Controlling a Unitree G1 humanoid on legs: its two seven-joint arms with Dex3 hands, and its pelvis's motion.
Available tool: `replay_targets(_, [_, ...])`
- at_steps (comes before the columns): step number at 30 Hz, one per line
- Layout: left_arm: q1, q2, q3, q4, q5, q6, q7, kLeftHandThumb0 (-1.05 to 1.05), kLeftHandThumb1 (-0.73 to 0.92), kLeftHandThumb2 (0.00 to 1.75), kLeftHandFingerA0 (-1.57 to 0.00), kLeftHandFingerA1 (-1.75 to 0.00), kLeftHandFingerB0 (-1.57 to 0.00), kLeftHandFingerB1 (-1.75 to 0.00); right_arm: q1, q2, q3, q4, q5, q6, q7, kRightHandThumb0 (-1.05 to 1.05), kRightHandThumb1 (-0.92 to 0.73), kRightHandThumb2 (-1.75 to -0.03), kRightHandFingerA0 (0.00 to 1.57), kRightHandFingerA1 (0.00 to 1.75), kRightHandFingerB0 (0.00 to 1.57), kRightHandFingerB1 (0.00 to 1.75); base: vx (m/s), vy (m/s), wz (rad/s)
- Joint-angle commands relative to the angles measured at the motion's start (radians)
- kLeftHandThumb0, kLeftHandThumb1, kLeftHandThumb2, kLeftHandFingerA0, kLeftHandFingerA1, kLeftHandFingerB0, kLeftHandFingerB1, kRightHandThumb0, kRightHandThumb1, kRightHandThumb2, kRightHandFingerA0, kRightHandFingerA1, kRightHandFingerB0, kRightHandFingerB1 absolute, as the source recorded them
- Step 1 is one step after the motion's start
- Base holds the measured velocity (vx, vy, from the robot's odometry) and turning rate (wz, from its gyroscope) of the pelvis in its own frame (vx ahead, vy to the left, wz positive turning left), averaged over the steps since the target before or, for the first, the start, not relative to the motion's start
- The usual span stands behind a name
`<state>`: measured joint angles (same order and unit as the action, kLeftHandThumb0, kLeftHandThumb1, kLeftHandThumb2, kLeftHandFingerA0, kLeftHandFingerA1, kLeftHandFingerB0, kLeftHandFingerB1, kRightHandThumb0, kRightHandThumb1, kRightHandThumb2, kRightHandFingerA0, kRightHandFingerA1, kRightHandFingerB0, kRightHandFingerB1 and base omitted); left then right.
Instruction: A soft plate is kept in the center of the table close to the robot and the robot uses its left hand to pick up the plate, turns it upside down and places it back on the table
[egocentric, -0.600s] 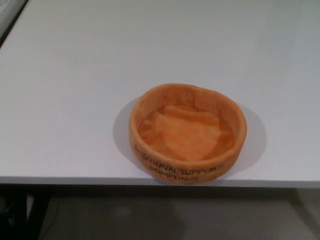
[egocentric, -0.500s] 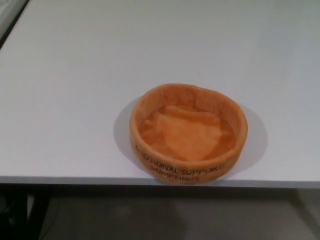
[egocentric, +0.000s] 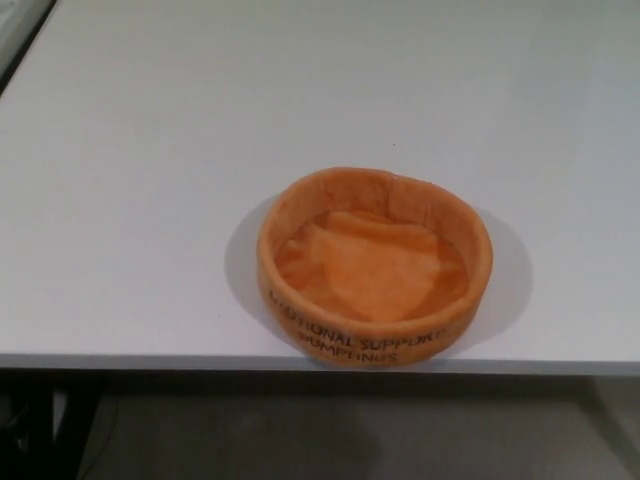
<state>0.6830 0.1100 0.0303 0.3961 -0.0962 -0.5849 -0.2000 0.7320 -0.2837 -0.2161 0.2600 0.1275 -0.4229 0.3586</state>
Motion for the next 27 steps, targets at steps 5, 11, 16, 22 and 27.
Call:
replay_targets(5, [0.06,-0.03,0.04,-0.097,-0.369,-0.124,-0.337,-0.91,0.66,1.11,-0.01,-0.46,-0.04,-0.29,0.064,-0.042,-0.082,0.009,0.108,-0.31,0.138,-0.79,-0.76,-1.09,0.12,0.44,0.06,0.29,0.0,0.0,0.0])
replay_targets(11, [0.089,-0.045,0.07,-0.169,-0.363,-0.143,-0.305,-0.4,0.34,1.01,-0.01,-0.52,0.0,-0.49,0.051,-0.035,-0.08,0.035,0.086,-0.338,0.137,-0.82,-0.78,-1.13,0.15,0.46,0.04,0.26,0.0,0.0,0.0])
replay_targets(16, [0.087,-0.046,0.098,-0.236,-0.36,-0.115,-0.287,-0.4,0.32,1.0,-0.01,-0.52,0.0,-0.49,0.007,-0.042,-0.089,0.107,0.09,-0.362,0.148,-0.84,-0.79,-1.1,0.14,0.43,0.05,0.25,0.0,0.0,0.0])
replay_targets(22, [0.022,-0.063,0.188,-0.185,-0.414,-0.135,-0.315,-0.97,0.86,0.68,-0.13,-0.42,-0.15,-0.3,0.028,-0.032,-0.083,0.025,0.108,-0.347,0.154,-0.81,-0.78,-1.1,0.13,0.44,0.04,0.25,0.0,0.0,0.0])
replay_targets(27, [0.023,-0.068,0.224,-0.279,-0.485,-0.057,-0.325,-0.91,0.65,1.13,-0.07,-0.51,0.0,-0.39,-0.017,-0.043,-0.096,0.111,0.106,-0.402,0.159,-0.8,-0.81,-1.1,0.14,0.43,0.05,0.25,0.0,0.0,0.0])
